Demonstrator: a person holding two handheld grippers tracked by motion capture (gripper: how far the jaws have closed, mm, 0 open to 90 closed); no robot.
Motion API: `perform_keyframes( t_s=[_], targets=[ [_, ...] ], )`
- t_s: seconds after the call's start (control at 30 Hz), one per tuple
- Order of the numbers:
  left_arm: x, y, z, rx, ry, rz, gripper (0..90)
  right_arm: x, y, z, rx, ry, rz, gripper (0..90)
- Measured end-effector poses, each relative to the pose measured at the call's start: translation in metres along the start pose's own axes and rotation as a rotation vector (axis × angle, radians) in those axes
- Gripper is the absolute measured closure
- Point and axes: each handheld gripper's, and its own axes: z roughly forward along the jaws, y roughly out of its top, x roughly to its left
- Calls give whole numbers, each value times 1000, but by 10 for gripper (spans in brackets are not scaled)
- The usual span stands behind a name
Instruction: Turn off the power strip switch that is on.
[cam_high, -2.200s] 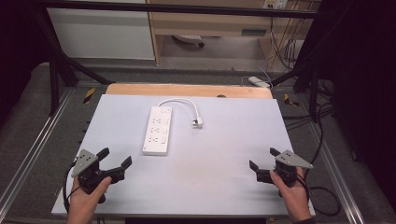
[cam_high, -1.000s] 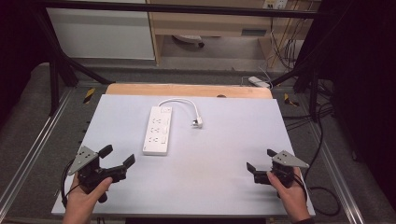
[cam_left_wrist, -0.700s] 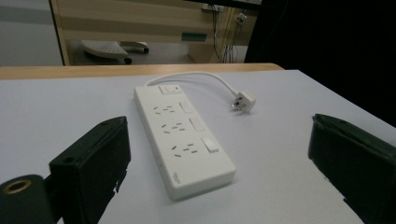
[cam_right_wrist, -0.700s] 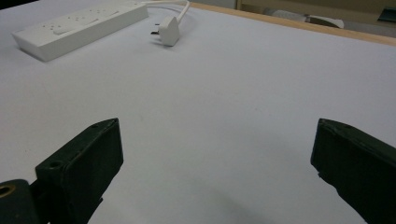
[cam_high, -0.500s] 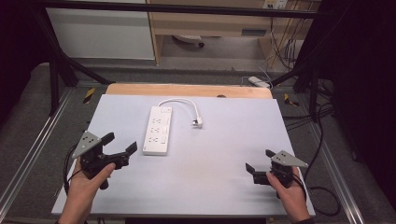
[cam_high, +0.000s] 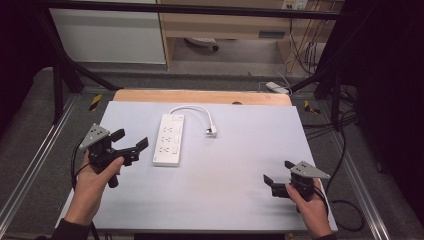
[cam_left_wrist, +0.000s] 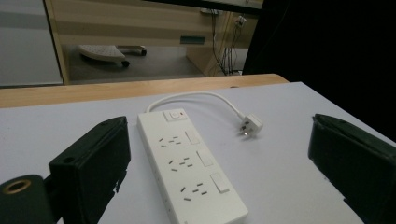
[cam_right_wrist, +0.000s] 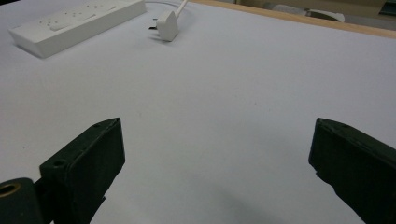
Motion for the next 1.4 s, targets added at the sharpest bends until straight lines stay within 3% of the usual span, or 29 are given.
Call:
perform_keyframes(
  t_s=[0.67, 1.4],
  targets=[
    [-9, 20, 28, 20, -1, 26, 58, 0, 0, 1, 9, 13, 4, 30],
    [-26, 13, 73, 86, 5, 95, 61, -1, 0, 1, 13, 15, 19, 29]
  ],
)
